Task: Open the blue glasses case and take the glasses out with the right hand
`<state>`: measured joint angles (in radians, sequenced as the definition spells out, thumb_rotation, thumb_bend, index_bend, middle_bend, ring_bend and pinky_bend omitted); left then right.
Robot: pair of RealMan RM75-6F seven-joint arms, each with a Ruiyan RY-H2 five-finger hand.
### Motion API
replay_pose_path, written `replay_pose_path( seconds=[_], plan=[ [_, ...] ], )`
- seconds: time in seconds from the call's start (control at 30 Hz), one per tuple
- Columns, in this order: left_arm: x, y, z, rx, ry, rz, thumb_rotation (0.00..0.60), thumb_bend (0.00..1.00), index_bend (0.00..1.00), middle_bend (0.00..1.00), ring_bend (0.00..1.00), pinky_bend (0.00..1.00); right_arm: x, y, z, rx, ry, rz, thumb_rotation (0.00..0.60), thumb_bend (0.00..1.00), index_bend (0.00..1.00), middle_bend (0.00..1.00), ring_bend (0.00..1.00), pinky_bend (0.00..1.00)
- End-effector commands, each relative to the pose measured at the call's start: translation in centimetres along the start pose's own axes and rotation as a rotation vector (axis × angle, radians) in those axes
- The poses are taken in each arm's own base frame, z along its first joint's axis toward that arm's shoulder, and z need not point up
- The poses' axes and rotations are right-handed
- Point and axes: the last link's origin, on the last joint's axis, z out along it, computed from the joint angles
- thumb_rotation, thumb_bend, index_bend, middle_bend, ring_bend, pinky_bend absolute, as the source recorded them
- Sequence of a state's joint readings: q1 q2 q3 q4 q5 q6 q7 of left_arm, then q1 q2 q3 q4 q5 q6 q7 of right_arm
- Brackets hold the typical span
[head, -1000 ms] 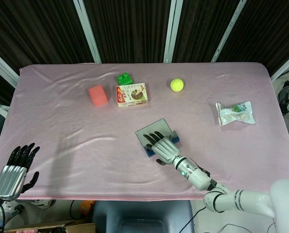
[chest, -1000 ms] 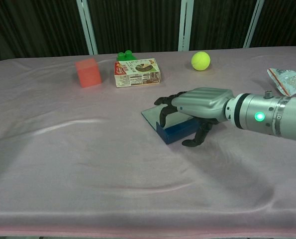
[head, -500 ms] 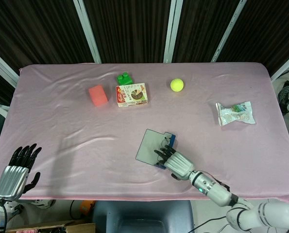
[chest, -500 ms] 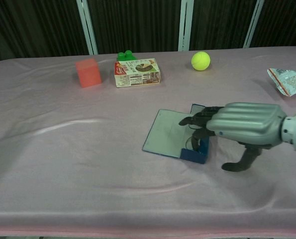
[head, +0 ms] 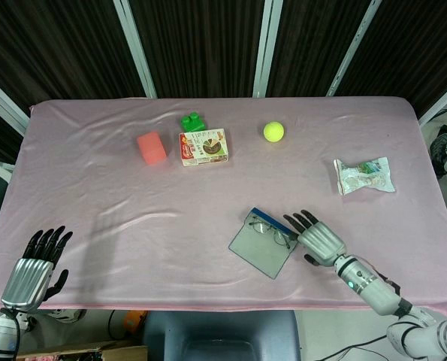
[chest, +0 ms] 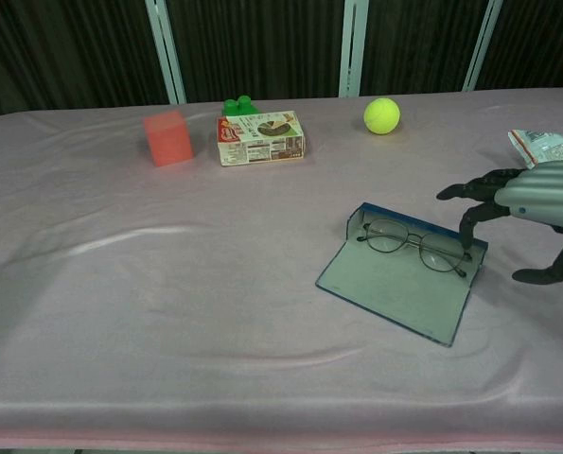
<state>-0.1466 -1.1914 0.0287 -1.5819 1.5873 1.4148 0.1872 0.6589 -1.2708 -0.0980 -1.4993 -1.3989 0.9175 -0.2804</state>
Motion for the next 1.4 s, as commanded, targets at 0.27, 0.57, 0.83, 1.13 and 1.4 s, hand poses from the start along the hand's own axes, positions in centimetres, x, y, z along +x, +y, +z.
replay_pose_path(
  seconds=[0.27,0.57,0.83,1.13,1.4],
  plan=[
    [0.0,-0.2,0.4,0.019,0.001,0.002,0.6,0.4,0.0,0.0,0.0,0.0,2.8,0.0,6.5,-0.057,0.052,0.0,0.6,0.44,0.45,0.03,0.0,0.0],
    [0.1,-0.2,0.3,0.014,0.002,-0.007,0.6,0.4,0.0,0.0,0.0,0.0,3.8,0.5,3.8,-0.059,0.127,0.067,0.6,0.44,0.46,0.03,0.0,0.0],
    [0.3,-0.2,0.0,0.006,0.006,-0.012,0.6,0.4,0.0,0.0,0.0,0.0,4.3,0.2,6.4,-0.089,0.127,0.129,0.6,0.44,0.49,0.02,0.0,0.0],
    [0.4,-0.4,-0.1,0.003,0.008,-0.017,0.6,0.4,0.0,0.0,0.0,0.0,4.2,-2.0,9.7,-0.087,0.108,0.112,0.6,0.45,0.53,0.02,0.0,0.0],
    [0.6,-0.6,-0.2,0.007,0.016,-0.02,0.6,0.4,0.0,0.0,0.0,0.0,4.1,-2.8,11.1,-0.098,0.081,0.089,0.6,0.5,0.57,0.02,0.0,0.0]
  ],
)
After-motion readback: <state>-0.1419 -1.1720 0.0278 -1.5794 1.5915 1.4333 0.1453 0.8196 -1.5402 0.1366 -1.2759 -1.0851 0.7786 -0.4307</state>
